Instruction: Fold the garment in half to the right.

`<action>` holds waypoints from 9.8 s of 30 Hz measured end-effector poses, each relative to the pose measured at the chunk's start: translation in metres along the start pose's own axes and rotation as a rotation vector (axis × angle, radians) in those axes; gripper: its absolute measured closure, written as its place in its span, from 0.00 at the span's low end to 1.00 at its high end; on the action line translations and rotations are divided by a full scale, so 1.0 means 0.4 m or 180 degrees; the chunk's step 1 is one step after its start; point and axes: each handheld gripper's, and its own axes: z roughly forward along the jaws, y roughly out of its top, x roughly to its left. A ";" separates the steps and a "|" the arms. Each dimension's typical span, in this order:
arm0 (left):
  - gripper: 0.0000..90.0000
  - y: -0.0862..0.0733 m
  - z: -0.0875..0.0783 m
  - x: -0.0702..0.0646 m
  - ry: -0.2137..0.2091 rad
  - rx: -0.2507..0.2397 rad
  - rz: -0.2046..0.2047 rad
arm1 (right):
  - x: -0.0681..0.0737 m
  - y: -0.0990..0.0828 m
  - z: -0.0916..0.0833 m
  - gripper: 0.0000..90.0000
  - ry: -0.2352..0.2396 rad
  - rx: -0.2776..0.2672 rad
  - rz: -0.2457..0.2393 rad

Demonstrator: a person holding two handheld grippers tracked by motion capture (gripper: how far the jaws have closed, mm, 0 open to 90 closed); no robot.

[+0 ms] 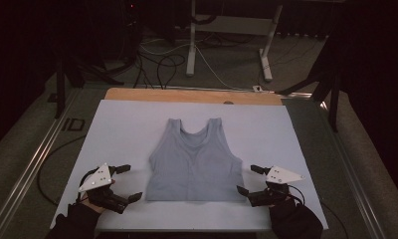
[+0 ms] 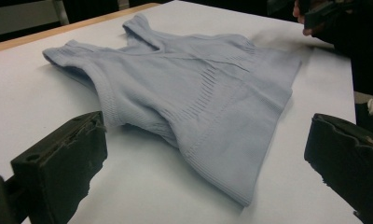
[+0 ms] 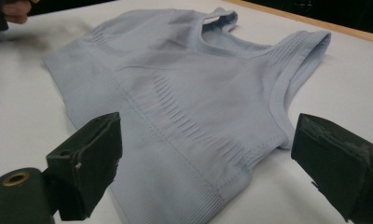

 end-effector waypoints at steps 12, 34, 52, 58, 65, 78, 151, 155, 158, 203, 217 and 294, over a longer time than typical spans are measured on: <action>0.00 0.007 0.004 -0.006 -0.0067 0.0026 0.0041 | 0.011 -0.002 0.014 0.10 -0.0091 0.0052 -0.0082; 0.00 0.086 0.014 -0.070 -0.0214 0.0066 0.0260 | 0.044 0.089 0.007 0.10 0.0066 -0.0109 -0.0093; 0.00 0.178 0.018 -0.096 -0.0116 0.0156 0.0375 | 0.023 0.267 0.093 0.10 0.0205 -0.0184 -0.0376; 0.00 0.188 0.032 -0.099 0.0068 0.0286 0.0339 | 0.013 0.314 0.149 0.10 0.0263 -0.0212 -0.0451; 0.00 0.194 0.040 -0.103 0.0271 0.0316 0.0216 | 0.003 0.351 0.228 0.10 0.0375 -0.0134 -0.0462; 0.00 0.183 0.073 -0.111 0.0444 0.0457 0.0144 | -0.001 0.422 0.374 0.10 0.0476 -0.0080 -0.0480; 0.87 0.062 0.195 -0.100 0.0196 0.1601 -0.0266 | -0.070 0.416 0.709 0.12 0.0487 0.0505 -0.0191; 0.95 0.067 0.201 -0.099 0.0178 0.1584 -0.0269 | -0.073 0.412 0.719 0.12 0.0510 0.0536 -0.0153; 0.96 0.068 0.200 -0.096 0.0165 0.1561 -0.0283 | -0.076 0.411 0.728 0.12 0.0485 0.0568 -0.0164; 0.96 0.083 0.199 -0.100 0.0226 0.1403 -0.0237 | -0.092 0.380 0.872 0.64 -0.0088 0.1538 -0.0242; 0.96 0.081 0.200 -0.099 0.0241 0.1413 -0.0255 | -0.081 0.381 0.873 0.94 -0.0186 0.1597 -0.0423; 0.97 0.267 0.318 -0.181 -0.0199 0.1437 0.0313 | -0.166 0.500 0.594 0.97 -0.0114 0.0883 -0.0508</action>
